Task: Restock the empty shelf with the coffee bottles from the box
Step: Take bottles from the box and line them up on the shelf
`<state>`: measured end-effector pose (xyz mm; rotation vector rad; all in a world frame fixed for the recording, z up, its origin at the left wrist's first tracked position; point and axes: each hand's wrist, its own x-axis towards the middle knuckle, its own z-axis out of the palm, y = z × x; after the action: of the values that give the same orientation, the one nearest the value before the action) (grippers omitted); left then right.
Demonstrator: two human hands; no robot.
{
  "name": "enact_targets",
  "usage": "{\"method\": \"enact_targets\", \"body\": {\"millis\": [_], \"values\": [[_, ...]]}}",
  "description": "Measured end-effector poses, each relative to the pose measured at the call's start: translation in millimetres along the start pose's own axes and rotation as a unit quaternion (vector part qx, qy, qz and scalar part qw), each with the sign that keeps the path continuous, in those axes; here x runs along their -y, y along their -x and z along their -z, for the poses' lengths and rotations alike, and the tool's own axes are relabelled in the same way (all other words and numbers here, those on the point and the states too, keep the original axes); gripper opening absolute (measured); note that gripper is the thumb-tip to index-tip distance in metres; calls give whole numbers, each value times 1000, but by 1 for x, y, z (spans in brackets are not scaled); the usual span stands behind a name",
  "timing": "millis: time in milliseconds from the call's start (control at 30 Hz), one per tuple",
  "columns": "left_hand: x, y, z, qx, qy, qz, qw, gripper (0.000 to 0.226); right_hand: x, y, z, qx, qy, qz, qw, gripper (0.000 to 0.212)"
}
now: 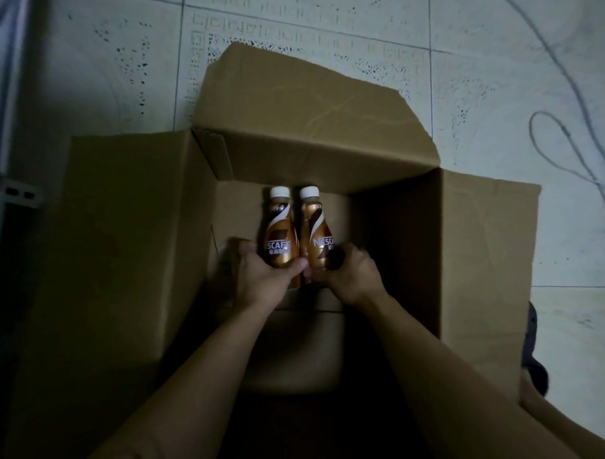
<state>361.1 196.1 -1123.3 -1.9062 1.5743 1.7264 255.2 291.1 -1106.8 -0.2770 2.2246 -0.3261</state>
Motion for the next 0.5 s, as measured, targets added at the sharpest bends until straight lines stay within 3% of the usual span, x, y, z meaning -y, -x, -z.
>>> {"method": "enact_targets", "body": {"millis": [300,400,500], "values": [[10,-6,20,26,-39,-33,998,68,-5,11,-11,-17,-131,11,991,71],[12,-5,17,11,-85,-44,995,65,-3,12,-17,-47,-51,0,998,61],[13,-4,11,0,-151,-43,988,74,1,11,-21,-75,44,-3,996,68]]}}
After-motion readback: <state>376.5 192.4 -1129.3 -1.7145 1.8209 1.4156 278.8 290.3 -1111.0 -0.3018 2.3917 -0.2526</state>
